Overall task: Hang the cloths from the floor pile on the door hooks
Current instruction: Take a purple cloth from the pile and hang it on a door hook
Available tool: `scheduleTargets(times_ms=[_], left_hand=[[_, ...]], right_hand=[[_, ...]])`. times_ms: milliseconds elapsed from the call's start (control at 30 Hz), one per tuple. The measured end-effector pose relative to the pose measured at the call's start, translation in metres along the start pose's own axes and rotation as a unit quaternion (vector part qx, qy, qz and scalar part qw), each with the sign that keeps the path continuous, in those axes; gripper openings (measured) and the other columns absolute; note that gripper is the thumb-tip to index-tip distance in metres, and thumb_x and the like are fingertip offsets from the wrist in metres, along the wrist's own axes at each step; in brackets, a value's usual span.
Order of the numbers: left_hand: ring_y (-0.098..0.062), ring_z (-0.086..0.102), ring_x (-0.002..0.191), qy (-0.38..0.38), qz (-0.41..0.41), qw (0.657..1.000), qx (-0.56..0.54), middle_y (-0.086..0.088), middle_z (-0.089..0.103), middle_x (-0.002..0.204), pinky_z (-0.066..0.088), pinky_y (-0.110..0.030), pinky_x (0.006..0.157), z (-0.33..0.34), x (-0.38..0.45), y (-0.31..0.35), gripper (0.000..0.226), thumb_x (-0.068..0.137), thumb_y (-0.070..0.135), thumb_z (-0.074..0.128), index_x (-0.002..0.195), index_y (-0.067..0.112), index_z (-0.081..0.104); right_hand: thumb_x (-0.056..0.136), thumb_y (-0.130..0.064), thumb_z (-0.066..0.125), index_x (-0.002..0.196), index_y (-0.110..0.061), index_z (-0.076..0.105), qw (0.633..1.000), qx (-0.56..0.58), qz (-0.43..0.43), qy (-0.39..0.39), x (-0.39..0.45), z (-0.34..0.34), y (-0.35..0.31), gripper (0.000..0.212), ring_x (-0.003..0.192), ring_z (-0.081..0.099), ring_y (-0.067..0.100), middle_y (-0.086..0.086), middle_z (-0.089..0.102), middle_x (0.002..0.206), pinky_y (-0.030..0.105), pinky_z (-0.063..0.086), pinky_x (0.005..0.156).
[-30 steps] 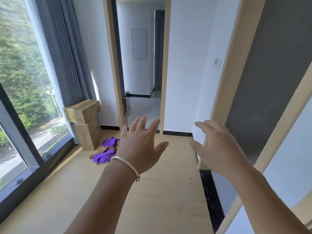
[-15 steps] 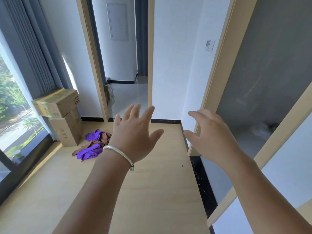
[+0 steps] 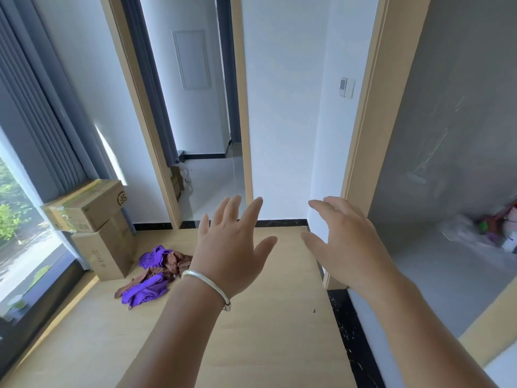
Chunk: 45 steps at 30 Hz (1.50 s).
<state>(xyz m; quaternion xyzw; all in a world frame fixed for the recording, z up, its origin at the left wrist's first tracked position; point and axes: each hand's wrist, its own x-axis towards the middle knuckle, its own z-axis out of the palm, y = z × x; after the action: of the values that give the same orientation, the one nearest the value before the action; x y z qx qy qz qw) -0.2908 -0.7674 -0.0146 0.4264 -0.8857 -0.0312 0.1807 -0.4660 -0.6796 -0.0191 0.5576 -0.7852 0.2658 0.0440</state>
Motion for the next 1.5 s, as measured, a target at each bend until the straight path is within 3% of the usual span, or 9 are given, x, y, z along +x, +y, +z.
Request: scheduleTargets(times_ms=[433, 1133, 1500], left_hand=[[-0.019, 0.000, 0.148, -0.014, -0.009, 1.000, 0.011, 0.000, 0.011, 0.160, 0.007, -0.050, 0.118, 0.053, 0.144, -0.003, 0.070, 0.091, 0.065, 0.035, 0.150, 0.038, 0.007], [-0.019, -0.003, 0.148, -0.010, 0.001, 0.999, -0.044, 0.001, 0.009, 0.159, 0.006, -0.048, 0.119, 0.124, 0.419, -0.143, 0.067, 0.093, 0.060, 0.037, 0.149, 0.037, 0.008], [-0.019, -0.003, 0.147, -0.013, -0.022, 0.999, -0.023, 0.000, 0.009, 0.159, 0.005, -0.049, 0.118, 0.175, 0.549, -0.139, 0.067, 0.093, 0.059, 0.038, 0.148, 0.036, 0.008]], right_hand=[[0.091, -0.045, 0.052, 0.142, -0.032, 0.039, 0.999, 0.021, -0.011, -0.030, 0.132, 0.041, 0.070, 0.054, 0.139, 0.023, 0.011, -0.006, 0.033, 0.150, 0.034, 0.022, 0.115], [0.091, -0.040, 0.054, 0.142, -0.031, 0.039, 1.000, 0.002, 0.017, -0.015, 0.417, 0.159, 0.060, 0.054, 0.139, 0.025, 0.010, -0.009, 0.034, 0.148, 0.036, 0.027, 0.113], [0.091, -0.041, 0.055, 0.141, -0.031, 0.040, 1.000, 0.027, -0.005, -0.014, 0.542, 0.204, 0.129, 0.053, 0.138, 0.026, 0.010, -0.008, 0.036, 0.147, 0.035, 0.029, 0.111]])
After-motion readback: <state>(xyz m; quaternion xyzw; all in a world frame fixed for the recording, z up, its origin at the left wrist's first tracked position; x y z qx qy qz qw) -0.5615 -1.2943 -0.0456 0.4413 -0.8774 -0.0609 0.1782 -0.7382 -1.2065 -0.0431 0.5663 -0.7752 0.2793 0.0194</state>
